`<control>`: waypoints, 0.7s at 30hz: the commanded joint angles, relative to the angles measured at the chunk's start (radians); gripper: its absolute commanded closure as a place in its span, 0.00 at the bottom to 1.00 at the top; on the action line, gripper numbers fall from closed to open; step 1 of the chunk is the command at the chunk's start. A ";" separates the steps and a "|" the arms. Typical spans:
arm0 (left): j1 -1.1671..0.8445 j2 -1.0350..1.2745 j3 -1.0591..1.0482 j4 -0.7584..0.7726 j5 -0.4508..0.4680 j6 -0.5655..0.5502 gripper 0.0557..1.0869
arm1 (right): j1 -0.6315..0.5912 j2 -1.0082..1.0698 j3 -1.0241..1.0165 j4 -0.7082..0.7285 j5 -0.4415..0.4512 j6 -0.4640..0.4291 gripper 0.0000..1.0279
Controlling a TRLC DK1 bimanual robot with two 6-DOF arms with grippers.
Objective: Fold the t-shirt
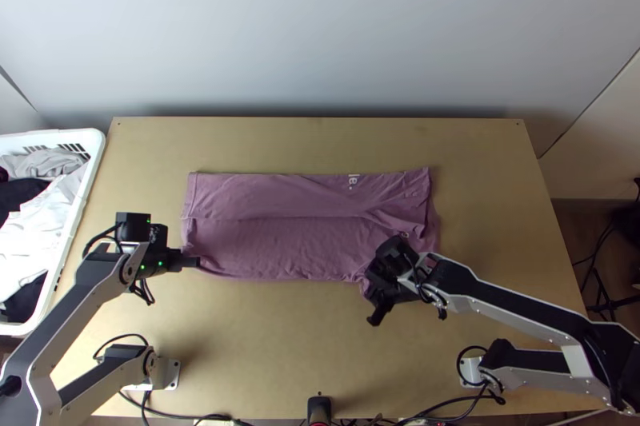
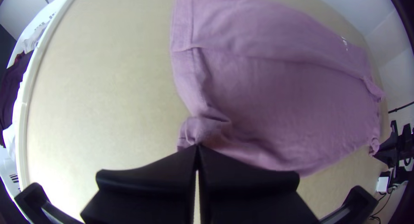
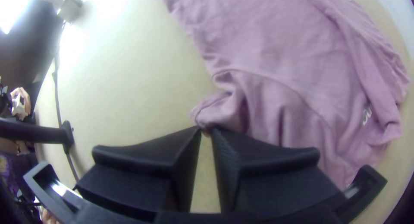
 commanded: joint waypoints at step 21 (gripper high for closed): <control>0.045 0.106 0.205 0.002 0.001 0.028 0.97 | -0.292 0.050 0.324 -0.169 0.011 -0.116 0.97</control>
